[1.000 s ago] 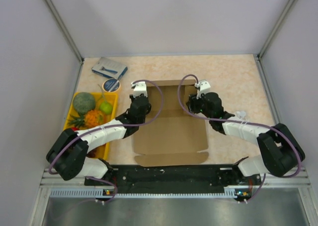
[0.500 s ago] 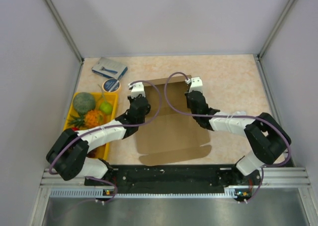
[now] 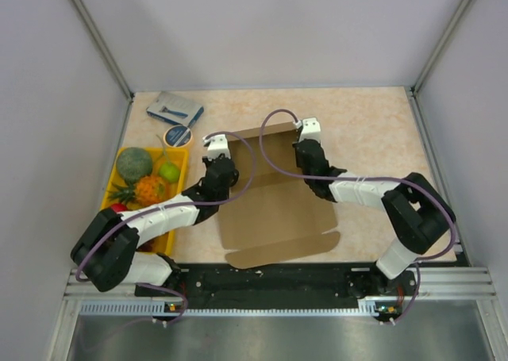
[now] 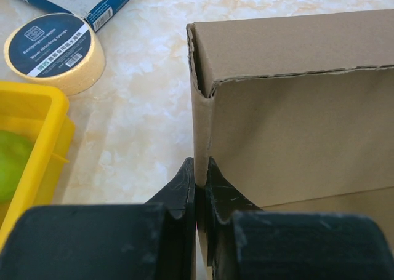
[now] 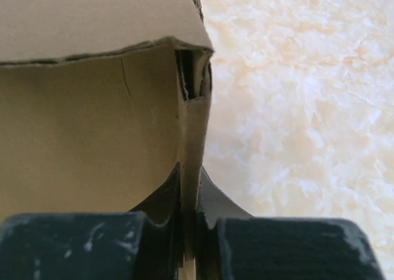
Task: Fold the paper box
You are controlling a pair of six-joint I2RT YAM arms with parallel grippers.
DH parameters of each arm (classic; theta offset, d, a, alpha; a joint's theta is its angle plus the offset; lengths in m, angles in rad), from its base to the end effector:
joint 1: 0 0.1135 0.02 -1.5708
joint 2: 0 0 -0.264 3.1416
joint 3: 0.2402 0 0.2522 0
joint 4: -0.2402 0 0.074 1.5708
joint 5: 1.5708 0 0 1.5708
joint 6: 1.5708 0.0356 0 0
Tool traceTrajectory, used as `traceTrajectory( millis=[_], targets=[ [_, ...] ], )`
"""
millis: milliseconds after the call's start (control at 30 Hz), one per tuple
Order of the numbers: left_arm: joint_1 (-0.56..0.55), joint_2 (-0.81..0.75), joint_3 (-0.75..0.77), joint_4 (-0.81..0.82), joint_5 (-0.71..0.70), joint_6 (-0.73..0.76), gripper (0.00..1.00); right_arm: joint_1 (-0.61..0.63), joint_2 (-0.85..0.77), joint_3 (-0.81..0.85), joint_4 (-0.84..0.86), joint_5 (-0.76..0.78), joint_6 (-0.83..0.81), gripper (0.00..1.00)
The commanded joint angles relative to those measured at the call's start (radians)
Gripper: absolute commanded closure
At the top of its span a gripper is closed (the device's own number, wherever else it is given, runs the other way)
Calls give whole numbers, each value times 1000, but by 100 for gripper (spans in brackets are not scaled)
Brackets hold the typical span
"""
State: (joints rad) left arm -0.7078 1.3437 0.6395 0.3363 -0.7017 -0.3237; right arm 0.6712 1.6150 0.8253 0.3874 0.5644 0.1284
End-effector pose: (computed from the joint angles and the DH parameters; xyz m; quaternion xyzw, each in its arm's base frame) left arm 0.2281 -0.1649 0.2215 -0.0431 0.7972 -0.0155 0.6020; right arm 0.2801 0.1981 0.2048 -0.0668 0.8130 -0.0078 0.5784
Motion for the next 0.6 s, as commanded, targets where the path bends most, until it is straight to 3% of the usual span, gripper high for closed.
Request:
traceTrajectory(
  millis=[0,67,167,267,300,333,367,400,467,567],
  targets=[
    [-10,-63,-1,46,28,-32,100,40,80,86,7,182,-32,100],
    [-12,-67,0,40,25,-37,100,65,112,101,11,282,-53,100],
    [-15,-69,5,33,24,-41,100,91,146,116,-10,312,-49,100],
    [-15,-60,14,24,19,-41,100,85,122,117,-44,157,-49,100],
    [-16,-55,14,26,13,-40,100,84,103,114,-60,120,-44,93],
    [-15,-38,14,27,1,-35,100,70,61,106,-80,68,-42,78],
    [-15,-29,15,32,-10,-31,100,64,24,56,-62,-33,-47,51],
    [-16,-17,17,41,-19,-17,100,51,-7,28,-49,-87,-46,40],
    [-15,18,11,76,-45,6,100,10,-95,-12,-99,-247,-35,23],
    [-15,48,-7,153,-67,41,100,-12,-228,-104,-125,-330,-44,20]
  ],
)
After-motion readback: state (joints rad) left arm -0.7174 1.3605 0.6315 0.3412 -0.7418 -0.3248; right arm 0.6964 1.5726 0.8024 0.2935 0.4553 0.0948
